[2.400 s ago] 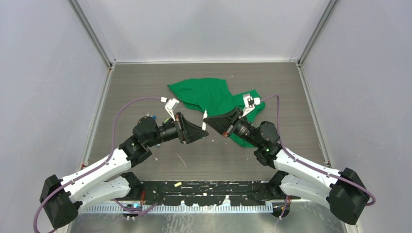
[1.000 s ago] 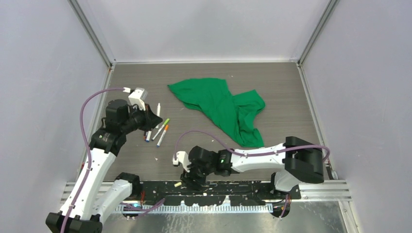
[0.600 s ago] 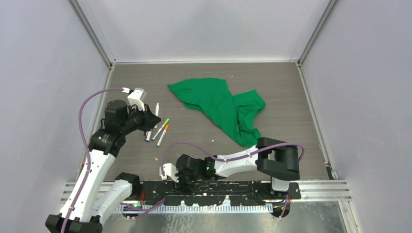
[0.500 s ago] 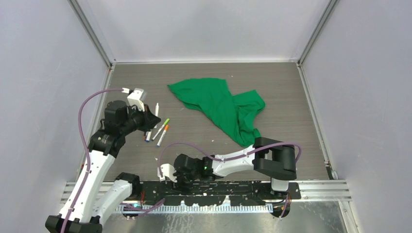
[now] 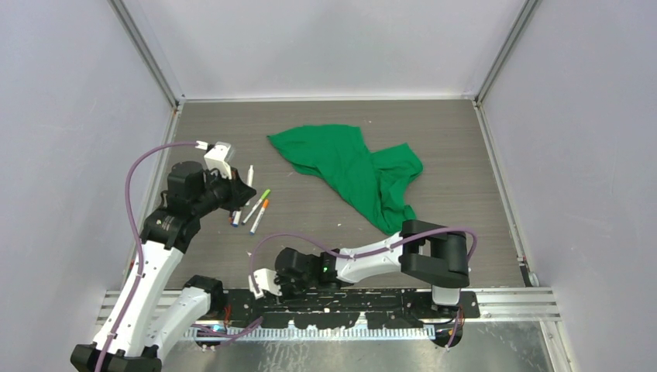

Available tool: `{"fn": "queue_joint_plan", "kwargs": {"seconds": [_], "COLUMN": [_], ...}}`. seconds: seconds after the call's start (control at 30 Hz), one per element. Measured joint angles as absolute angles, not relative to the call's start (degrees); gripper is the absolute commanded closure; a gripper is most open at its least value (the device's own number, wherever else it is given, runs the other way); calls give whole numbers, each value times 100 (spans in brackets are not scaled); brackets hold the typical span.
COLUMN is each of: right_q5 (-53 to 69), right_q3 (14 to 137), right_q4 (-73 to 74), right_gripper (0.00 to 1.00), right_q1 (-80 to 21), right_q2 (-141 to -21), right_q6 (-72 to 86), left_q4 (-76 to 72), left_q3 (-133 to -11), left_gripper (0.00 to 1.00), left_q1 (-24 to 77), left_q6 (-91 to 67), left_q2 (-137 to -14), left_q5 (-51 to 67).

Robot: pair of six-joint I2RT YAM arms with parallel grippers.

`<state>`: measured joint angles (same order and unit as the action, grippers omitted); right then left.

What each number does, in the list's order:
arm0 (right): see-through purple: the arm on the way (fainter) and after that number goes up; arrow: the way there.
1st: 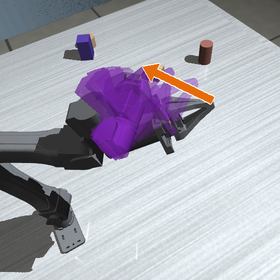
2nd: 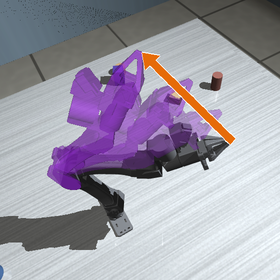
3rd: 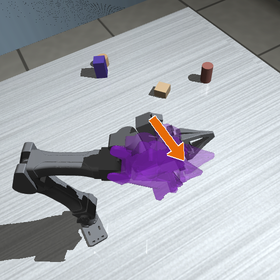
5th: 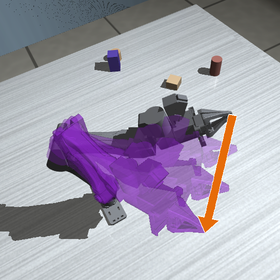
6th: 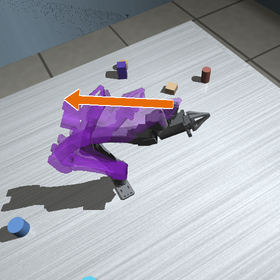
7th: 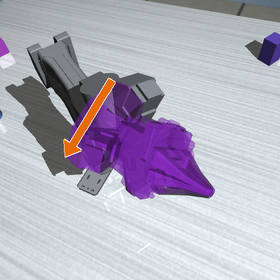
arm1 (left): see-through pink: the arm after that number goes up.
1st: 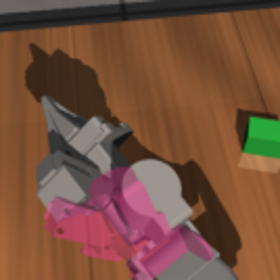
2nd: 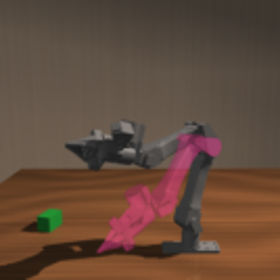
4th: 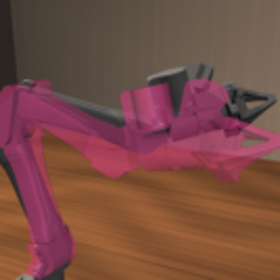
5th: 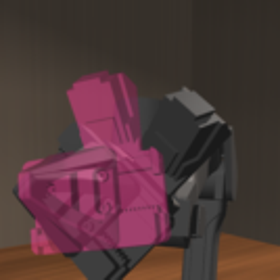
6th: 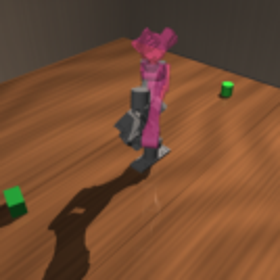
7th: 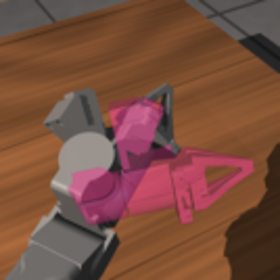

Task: Insert the pens into the pen caps
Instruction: Insert the pen cap onto the pen.

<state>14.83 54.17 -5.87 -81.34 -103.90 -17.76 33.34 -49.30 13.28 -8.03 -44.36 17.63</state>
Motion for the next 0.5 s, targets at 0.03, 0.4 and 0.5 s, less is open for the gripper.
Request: {"fn": "queue_joint_plan", "kwargs": {"seconds": [0.03,0.4,0.5], "right_q5": [1492,1044,880], "right_q3": [5417,5026,4737], "right_q4": [-587,-414,-248], "right_gripper": [81,95,96], "right_q1": [-8141,-8079,-7870], "right_q2": [-10388,-9872,-9323], "right_q6": [-1813,-2043,-1986], "left_q4": [3334,3336,3336], "left_q3": [-4930,-4930,-4930], "left_gripper": [100,100,100], "left_q1": [1332,1343,1347], "left_q6": [-803,-803,-803], "left_q2": [-4436,-4434,-4434], "left_q5": [1752,1702,1678]}}
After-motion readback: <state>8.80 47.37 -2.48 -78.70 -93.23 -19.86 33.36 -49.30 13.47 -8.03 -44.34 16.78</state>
